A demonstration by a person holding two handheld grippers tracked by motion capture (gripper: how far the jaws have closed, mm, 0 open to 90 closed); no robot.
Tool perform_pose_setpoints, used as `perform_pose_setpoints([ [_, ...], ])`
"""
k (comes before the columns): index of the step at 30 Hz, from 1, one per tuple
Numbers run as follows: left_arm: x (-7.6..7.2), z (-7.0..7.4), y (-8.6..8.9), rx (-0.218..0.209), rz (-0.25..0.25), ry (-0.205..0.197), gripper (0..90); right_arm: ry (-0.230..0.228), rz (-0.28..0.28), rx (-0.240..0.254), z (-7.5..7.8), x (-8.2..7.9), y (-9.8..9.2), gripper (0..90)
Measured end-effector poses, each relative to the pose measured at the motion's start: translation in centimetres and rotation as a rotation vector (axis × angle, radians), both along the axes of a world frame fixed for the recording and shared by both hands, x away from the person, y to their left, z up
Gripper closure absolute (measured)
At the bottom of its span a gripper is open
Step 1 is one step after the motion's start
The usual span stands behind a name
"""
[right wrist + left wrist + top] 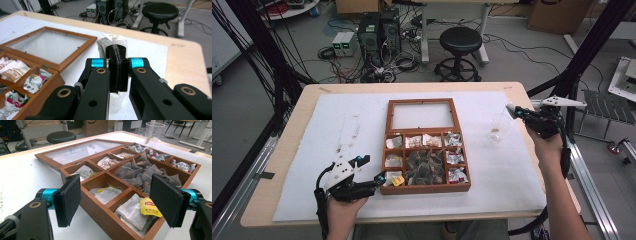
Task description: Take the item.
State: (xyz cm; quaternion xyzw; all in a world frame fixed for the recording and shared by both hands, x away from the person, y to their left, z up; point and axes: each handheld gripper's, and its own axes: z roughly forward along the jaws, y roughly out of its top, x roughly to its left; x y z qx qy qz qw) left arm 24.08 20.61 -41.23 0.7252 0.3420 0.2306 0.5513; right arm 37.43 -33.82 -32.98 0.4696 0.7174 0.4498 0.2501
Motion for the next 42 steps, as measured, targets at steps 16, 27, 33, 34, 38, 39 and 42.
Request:
perform_pose_setpoints([
  [16, -0.1, 0.1, 0.0, -0.005, 0.000, -0.003, 25.5, 0.081, 0.001, -0.014, -3.1, 1.2, 1.2, 85.5],
  [27, 0.0, 0.3, 0.3, -0.013, 0.003, -0.010, 25.5, 0.005, 0.001, -0.051, -2.1, -1.2, 2.4, 63.1],
  [33, 0.0, 0.5, 0.3, -0.016, 0.012, -0.013, 25.5, -0.059, 0.039, -0.026, -1.6, -3.8, 3.9, 53.0],
  [34, 0.0, 0.5, 0.3, -0.015, 0.012, -0.013, 25.5, -0.067, 0.042, -0.016, -1.6, -4.1, 4.1, 51.5],
  [38, 0.0, 0.5, 0.1, -0.012, 0.013, -0.014, 25.0, -0.106, 0.075, 0.017, -1.6, -6.1, 5.1, 44.7],
  [39, 0.0, 0.5, 0.0, -0.013, 0.016, -0.016, 24.9, -0.115, 0.079, 0.019, -1.7, -6.6, 5.4, 43.4],
  [42, -0.1, 0.5, -0.1, -0.012, 0.013, -0.015, 24.3, -0.122, 0.094, 0.037, -1.9, -7.3, 5.6, 41.6],
])
